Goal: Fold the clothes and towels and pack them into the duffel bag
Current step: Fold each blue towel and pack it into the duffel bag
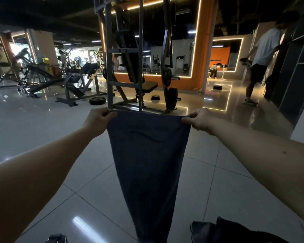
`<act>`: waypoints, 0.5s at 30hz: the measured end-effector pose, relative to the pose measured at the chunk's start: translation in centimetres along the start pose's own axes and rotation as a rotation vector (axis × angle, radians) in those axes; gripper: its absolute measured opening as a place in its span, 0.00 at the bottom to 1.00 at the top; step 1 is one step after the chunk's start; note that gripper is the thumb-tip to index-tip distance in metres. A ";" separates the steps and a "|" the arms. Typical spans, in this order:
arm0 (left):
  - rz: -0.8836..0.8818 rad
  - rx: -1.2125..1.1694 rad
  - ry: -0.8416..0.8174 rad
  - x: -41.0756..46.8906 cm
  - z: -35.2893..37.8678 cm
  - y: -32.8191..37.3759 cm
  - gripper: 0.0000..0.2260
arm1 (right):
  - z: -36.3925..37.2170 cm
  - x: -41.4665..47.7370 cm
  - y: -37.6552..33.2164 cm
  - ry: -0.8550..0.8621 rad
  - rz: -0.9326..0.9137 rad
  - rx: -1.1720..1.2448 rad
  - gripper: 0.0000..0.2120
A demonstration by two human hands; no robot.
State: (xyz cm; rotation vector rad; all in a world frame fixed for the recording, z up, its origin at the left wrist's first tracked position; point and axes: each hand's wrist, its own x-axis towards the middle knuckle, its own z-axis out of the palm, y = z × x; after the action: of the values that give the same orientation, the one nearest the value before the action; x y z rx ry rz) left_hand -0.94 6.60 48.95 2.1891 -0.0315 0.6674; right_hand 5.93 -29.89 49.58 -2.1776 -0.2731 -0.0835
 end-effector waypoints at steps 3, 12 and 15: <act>-0.096 -0.014 -0.048 0.8 1.6 -2.0 0.07 | 1.8 1.4 1.8 0.015 0.092 0.041 0.06; -0.311 -0.130 0.048 5.0 5.8 -5.5 0.08 | 5.8 7.6 3.1 0.195 0.116 0.165 0.06; -0.256 -0.132 0.109 6.6 5.5 -4.5 0.08 | 5.0 8.5 2.0 0.257 0.039 0.152 0.07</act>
State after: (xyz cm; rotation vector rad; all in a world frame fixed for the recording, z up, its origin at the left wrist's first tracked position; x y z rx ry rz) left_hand 8.32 6.81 46.02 1.9835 0.2508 0.6185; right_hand 14.47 -25.55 46.43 -1.9951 -0.0872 -0.3081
